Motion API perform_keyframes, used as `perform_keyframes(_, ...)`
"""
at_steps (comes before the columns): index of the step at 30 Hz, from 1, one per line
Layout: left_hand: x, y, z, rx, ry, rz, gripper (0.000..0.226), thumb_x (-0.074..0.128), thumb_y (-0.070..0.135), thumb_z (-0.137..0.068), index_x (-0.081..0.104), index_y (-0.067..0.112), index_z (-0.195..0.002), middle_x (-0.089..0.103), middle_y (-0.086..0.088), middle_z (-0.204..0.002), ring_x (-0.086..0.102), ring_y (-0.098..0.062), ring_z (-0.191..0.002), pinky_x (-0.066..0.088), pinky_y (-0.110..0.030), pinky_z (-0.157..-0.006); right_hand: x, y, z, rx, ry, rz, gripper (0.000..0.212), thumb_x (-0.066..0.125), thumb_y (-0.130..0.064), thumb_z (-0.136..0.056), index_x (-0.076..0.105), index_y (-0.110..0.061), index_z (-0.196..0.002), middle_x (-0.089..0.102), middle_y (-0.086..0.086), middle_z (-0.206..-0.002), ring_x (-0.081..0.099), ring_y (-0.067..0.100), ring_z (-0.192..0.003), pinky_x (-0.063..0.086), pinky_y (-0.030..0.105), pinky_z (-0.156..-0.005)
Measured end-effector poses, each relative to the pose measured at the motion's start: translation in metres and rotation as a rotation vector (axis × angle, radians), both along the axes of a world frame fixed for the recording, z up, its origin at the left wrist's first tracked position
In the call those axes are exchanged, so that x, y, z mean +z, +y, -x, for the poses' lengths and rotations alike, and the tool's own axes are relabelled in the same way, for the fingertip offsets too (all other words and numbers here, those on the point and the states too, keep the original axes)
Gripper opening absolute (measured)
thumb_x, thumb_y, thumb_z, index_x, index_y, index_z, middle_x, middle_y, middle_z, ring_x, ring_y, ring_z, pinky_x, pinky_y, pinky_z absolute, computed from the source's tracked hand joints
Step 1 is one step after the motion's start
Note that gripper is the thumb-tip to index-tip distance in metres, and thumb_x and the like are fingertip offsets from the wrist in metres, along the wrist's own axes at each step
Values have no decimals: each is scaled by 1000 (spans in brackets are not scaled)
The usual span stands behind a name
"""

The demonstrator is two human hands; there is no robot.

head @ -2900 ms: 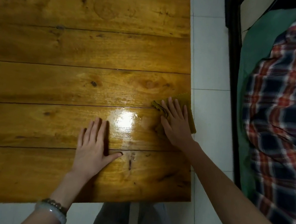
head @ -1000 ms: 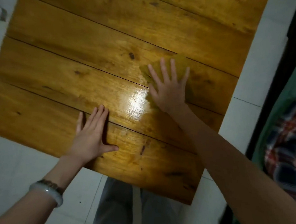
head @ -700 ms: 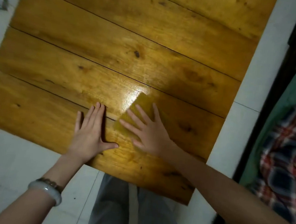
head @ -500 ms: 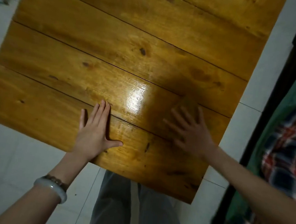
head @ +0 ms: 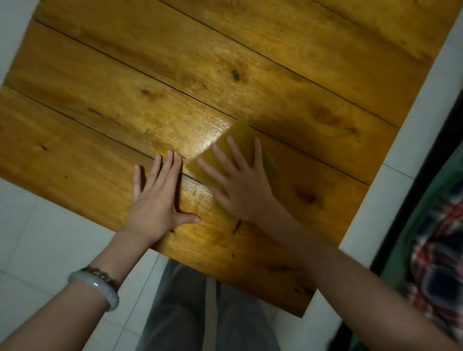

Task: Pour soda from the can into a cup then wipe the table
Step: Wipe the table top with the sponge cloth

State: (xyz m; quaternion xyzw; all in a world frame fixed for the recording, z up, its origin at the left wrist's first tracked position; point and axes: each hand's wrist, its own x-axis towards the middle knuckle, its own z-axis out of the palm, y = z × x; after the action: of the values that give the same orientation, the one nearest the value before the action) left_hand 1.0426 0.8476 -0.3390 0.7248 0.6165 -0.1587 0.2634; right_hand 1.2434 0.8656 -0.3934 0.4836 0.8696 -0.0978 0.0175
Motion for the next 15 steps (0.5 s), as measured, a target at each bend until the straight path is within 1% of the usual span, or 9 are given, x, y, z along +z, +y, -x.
perform_keyframes(3,-2,0,2,5,-16,8,135,71,70,-53,-7,20,-152,-19,7,-153,-17,-14,-143,-13,-49,-115,6,-63,-35,92,-52,51,61,28,-57,-92,14,-38,-148,15,3,-157,15,32,-144,3,68,-109)
perform_keyframes(5,-3,0,3,0,-17,13,136,71,71,-53,-7,21,-151,-19,6,-154,-17,-15,-143,-12,-50,-116,10,-70,-70,95,-113,72,62,25,-57,-89,12,-38,-147,17,0,-156,14,30,-143,3,67,-109)
perform_keyframes(7,-4,0,3,-2,-20,14,135,71,71,-53,-7,21,-151,-19,6,-154,-17,-16,-143,-11,-51,-116,13,-46,-97,26,-162,81,62,24,-55,-87,11,-39,-146,21,2,-155,17,32,-142,7,69,-107)
perform_keyframes(9,-5,0,4,1,-22,9,135,71,71,-52,-7,21,-151,-18,6,-153,-16,-15,-143,-12,-50,-116,14,-4,-109,-124,-175,86,59,23,-53,-91,13,-37,-146,23,6,-155,18,35,-142,10,72,-105)
perform_keyframes(10,-5,0,4,3,-23,6,135,71,71,-52,-6,21,-151,-18,7,-153,-16,-15,-143,-12,-50,-115,14,20,-107,-201,-168,82,57,22,-53,-93,14,-37,-147,21,6,-156,17,35,-143,10,73,-105)
perform_keyframes(12,-4,0,4,1,-26,8,135,70,72,-51,-6,21,-151,-18,7,-153,-16,-14,-143,-13,-49,-115,9,66,-91,-332,-139,57,56,16,-55,-95,13,-37,-148,16,5,-157,14,34,-144,8,72,-105)
perform_keyframes(15,-4,0,3,2,-20,-1,135,70,72,-51,-6,21,-151,-19,8,-152,-17,-13,-143,-13,-50,-114,6,110,-39,-468,-109,48,58,14,-57,-92,17,-38,-147,17,5,-157,13,33,-144,3,70,-106)
